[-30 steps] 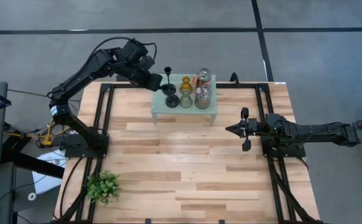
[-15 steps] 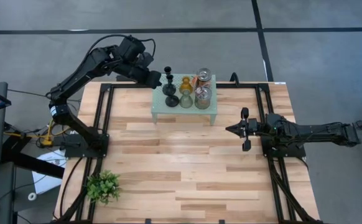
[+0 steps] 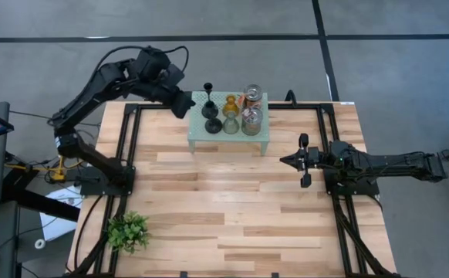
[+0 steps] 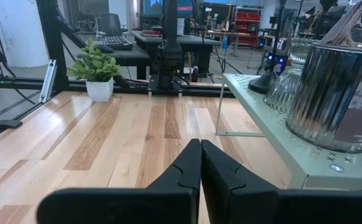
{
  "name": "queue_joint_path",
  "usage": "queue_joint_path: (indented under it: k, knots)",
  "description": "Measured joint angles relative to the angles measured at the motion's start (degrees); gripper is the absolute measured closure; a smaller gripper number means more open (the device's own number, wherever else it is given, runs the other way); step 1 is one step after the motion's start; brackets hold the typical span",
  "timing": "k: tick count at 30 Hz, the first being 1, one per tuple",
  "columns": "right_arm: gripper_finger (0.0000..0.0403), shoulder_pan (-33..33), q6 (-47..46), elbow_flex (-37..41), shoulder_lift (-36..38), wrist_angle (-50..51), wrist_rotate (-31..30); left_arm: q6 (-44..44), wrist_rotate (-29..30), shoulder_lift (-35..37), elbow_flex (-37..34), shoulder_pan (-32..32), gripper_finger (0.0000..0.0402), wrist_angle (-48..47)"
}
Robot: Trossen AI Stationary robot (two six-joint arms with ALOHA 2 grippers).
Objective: Pick & Place candle stick holders
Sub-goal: Return to Home Position
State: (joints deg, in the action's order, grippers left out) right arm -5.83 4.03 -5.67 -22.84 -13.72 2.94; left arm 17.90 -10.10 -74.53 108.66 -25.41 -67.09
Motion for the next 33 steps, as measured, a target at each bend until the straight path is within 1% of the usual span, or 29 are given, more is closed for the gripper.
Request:
queue_joint_path:
  k: [4,7,10,15,20,23,29,33]
  knots:
    - [0.0403,0.0,0.0,0.0,0.0,0.0,0.0,-0.1,5.3,1.4,-2.0,4.1,0.0396,-0.1]
    - [0.0403,0.0,0.0,0.0,0.0,0.0,0.0,-0.1,10.8,1.8,-5.4,8.0,0.0396,-0.1]
    - [0.0403,0.0,0.0,0.0,0.0,0.0,0.0,-0.4,18.0,2.4,-9.5,12.2,0.0396,0.0]
    - [0.0403,0.0,0.0,0.0,0.0,0.0,0.0,-1.9,32.4,2.8,-16.5,19.2,0.0396,0.6]
    - [0.0403,0.0,0.0,0.0,0.0,0.0,0.0,-3.1,42.0,3.6,-20.6,25.0,0.0396,1.2]
    - [0.0403,0.0,0.0,0.0,0.1,0.0,0.0,-3.2,44.6,5.6,-21.3,27.9,0.0396,1.6]
    - [0.0403,0.2,0.0,-1.0,0.1,-0.2,0.0,-5.6,45.1,13.3,-23.0,35.0,0.0396,2.9]
    - [0.0403,1.1,0.0,-1.5,0.0,-0.3,0.1,-10.0,45.1,20.3,-27.7,40.3,0.0396,6.5]
